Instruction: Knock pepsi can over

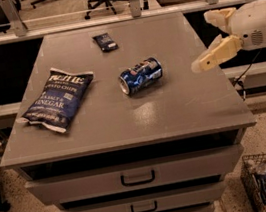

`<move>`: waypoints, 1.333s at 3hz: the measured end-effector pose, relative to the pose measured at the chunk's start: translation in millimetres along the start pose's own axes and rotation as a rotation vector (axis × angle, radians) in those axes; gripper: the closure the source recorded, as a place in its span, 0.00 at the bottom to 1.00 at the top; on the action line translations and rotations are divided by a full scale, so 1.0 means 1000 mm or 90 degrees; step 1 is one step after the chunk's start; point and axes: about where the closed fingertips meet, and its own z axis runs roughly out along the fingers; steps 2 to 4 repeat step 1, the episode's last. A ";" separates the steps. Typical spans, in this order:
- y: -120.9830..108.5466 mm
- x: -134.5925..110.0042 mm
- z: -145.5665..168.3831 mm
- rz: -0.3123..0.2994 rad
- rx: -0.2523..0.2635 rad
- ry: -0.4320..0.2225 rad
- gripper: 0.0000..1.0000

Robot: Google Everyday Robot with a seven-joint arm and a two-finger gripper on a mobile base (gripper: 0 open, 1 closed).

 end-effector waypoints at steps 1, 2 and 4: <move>0.001 -0.003 0.000 -0.014 -0.002 -0.002 0.00; 0.001 -0.003 0.000 -0.014 -0.002 -0.002 0.00; 0.001 -0.003 0.000 -0.014 -0.002 -0.002 0.00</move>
Offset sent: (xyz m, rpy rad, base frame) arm 0.0000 0.0000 0.0000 0.0000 0.0000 0.0000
